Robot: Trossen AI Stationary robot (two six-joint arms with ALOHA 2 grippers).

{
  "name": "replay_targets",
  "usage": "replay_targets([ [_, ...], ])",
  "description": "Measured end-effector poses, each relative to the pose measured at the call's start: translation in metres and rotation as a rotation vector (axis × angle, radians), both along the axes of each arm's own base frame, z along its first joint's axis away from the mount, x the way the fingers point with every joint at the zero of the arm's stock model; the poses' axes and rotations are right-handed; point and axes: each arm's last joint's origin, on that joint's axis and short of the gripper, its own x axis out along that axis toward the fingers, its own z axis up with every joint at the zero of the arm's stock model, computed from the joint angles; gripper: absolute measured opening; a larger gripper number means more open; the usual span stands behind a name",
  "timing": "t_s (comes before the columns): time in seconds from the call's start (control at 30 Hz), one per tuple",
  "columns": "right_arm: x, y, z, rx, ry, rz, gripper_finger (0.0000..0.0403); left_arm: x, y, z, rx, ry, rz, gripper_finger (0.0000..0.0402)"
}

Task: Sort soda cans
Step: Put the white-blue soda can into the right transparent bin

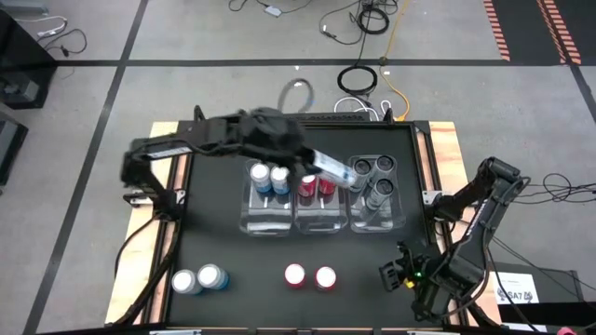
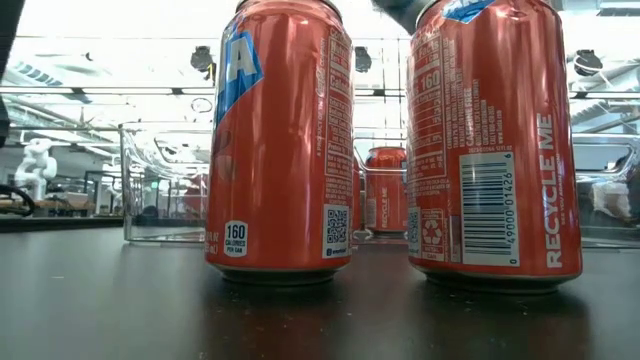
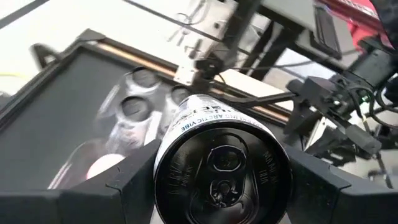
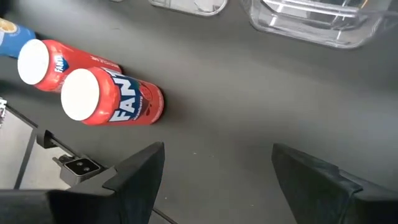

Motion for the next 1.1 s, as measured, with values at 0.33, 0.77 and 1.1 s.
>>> replay_targets([
  [0.33,0.010,0.020,-0.023,-0.010,0.014,-0.004,0.0290,0.078,-0.007,-0.065,0.074,0.170,-0.081,0.0274],
  [0.77,0.027,0.046,-0.052,0.035,-0.013,-0.004,0.0290,0.125,0.008,-0.144,0.082,0.298,-0.046,0.0274],
  [1.1,0.029,0.050,-0.056,0.046,-0.020,-0.004,0.0290,0.139,0.011,-0.167,0.098,0.297,-0.021,0.0274],
])
